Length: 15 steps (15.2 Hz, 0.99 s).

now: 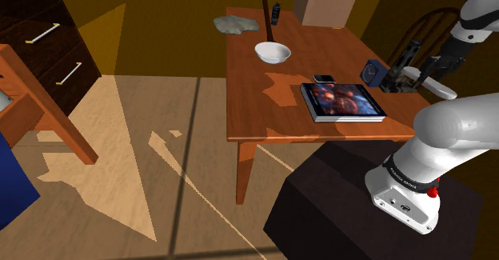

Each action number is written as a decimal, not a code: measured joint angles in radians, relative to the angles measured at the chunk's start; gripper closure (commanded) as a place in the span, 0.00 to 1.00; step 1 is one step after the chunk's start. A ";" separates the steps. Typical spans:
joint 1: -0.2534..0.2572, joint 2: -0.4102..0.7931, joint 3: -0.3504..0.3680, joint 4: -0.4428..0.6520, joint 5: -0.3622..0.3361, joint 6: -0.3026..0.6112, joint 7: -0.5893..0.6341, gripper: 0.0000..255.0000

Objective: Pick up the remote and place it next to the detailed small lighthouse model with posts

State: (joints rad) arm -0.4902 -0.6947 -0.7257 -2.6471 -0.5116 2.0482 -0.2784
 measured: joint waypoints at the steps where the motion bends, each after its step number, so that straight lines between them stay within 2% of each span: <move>1: 0.003 0.011 -0.009 -0.007 -0.003 0.018 0.001 1.00; 15: 0.038 0.165 -0.131 -0.101 -0.049 0.268 0.003 1.00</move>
State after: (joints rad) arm -0.4524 -0.5301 -0.8568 -2.7485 -0.5602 2.3167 -0.2754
